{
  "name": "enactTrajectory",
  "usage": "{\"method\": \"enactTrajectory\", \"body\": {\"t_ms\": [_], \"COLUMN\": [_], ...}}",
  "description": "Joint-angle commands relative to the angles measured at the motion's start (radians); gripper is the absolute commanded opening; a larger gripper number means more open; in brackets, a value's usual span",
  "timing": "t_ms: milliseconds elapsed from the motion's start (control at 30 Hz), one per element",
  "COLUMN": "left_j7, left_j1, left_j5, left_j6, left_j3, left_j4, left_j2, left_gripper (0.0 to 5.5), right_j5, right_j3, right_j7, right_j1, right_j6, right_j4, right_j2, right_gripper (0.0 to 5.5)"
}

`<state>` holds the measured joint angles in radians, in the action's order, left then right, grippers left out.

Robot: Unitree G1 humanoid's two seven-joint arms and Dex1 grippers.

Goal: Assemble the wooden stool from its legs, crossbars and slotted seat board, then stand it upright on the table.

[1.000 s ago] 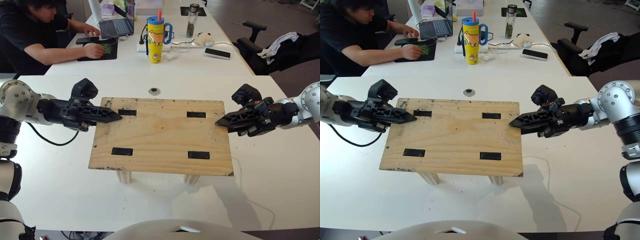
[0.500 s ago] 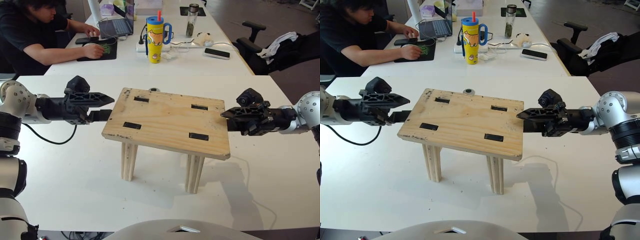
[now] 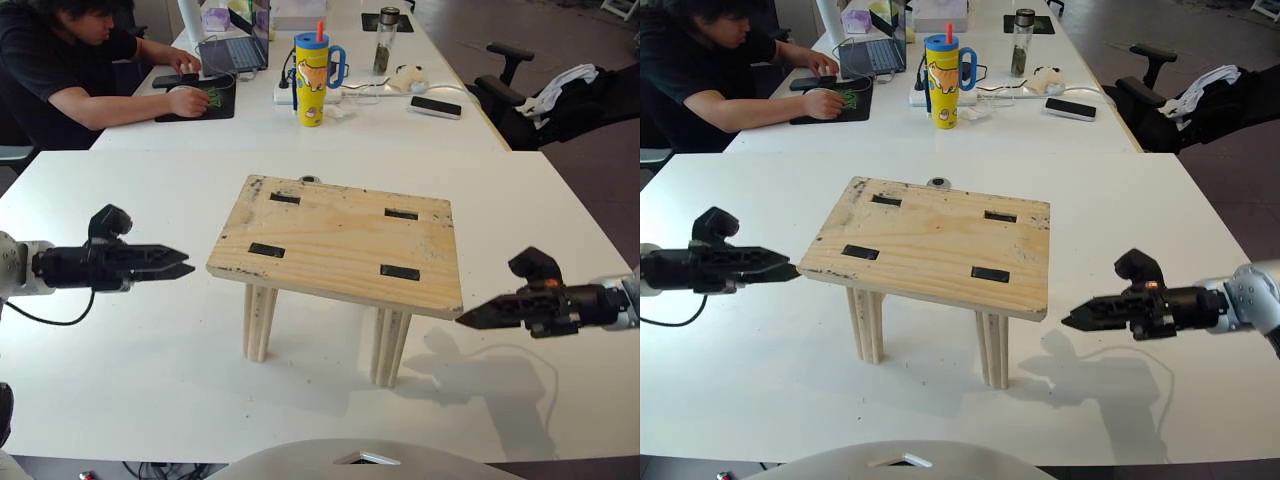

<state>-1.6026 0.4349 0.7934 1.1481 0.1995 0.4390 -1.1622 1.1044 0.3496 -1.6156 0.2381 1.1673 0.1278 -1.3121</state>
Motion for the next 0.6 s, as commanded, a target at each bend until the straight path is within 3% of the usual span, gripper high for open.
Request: {"method": "enactTrajectory", "body": {"t_ms": [33,100,167,367,467,600], "left_j7": [-0.012,-0.011,-0.011,-0.011,0.113,0.175], "left_j1": [-0.327,-0.458,-0.511,-0.513,-0.449,-0.444], "left_j5": [-0.235,-0.398,-0.377,0.017,0.074,0.074], "left_j6": [-0.513,-0.784,-0.829,-0.584,-0.496,-0.446], "left_j3": [0.153,0.207,0.204,0.08,0.044,0.02], "left_j4": [-0.145,-0.199,-0.281,-0.731,-0.859,-0.916], "left_j2": [-0.203,-0.28,-0.316,-0.354,-0.191,-0.135], "left_gripper": [4.91,4.6,4.25,3.34,2.85,2.19], "right_j5": [0.005,-0.023,-0.117,-0.048,-0.077,-0.112], "right_j3": [-0.156,-0.194,-0.168,-0.156,-0.134,-0.139], "right_j7": [0.042,0.146,0.219,0.422,0.532,0.581], "right_j1": [-0.283,-0.412,-0.507,-0.505,-0.431,-0.413], "right_j6": [-0.137,-0.207,-0.296,-0.299,-0.303,-0.294], "right_j4": [-0.309,-0.472,-0.585,-0.627,-0.576,-0.566], "right_j2": [-0.031,0.017,0.04,0.287,0.432,0.487], "right_gripper": [3.36,3.02,2.66,1.72,1.22,0.53]}}
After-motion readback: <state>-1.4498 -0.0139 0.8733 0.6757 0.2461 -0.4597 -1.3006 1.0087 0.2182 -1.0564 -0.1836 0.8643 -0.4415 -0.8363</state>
